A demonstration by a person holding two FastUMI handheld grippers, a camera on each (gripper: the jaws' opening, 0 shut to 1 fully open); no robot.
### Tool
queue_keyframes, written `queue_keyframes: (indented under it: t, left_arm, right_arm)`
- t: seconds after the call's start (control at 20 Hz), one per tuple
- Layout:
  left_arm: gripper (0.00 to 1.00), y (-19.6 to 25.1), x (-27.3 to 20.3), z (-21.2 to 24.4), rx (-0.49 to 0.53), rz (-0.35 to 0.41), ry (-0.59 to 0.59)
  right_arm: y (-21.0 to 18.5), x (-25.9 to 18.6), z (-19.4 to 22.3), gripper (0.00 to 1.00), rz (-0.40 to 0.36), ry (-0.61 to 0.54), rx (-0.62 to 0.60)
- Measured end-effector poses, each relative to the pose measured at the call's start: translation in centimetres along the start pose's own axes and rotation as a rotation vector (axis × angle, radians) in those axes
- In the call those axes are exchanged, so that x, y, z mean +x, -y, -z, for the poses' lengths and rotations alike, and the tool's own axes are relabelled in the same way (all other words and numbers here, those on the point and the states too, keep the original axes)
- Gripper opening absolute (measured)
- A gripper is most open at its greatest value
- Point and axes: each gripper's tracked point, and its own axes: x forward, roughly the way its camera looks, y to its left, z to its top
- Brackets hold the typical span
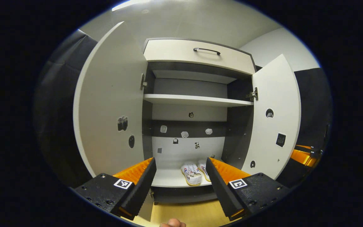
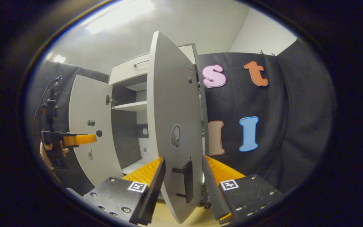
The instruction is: Grab one shoe with the right hand and put it into the shoe cabinet, grab the other shoe with the left hand and put it into the shoe cabinet; then close the right door with the right hand and the left door with the left hand.
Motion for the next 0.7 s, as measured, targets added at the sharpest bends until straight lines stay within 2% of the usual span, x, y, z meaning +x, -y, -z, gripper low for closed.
queue_keyframes:
  t: [0.25,0.3,0.35,0.4,0.7]
  left_arm:
    - [0.96,-1.2,-1.2,-0.4,0.009,-0.024,0.012]
    - [0.94,-1.5,-1.3,-0.4,0.003,-0.027,0.01]
    - [0.96,-1.6,-1.3,-0.2,-0.005,-0.03,0.007]
    - [0.94,-1.6,-1.4,-0.1,-0.012,-0.032,0.003]
    - [0.96,-2.8,-2.1,-0.1,-0.006,-0.054,0.002]
  right_arm:
    - [-1.7,1.5,0.4,0.65,-0.02,-0.003,-0.02]
    - [-2.1,1.9,0.5,0.7,-0.029,-0.003,-0.016]
    - [-2.7,2.1,0.6,0.66,-0.039,-0.004,-0.014]
    - [-3.2,2.5,0.8,0.65,-0.051,-0.007,-0.015]
    - [-5.7,4.9,1.8,0.66,-0.094,-0.023,0.006]
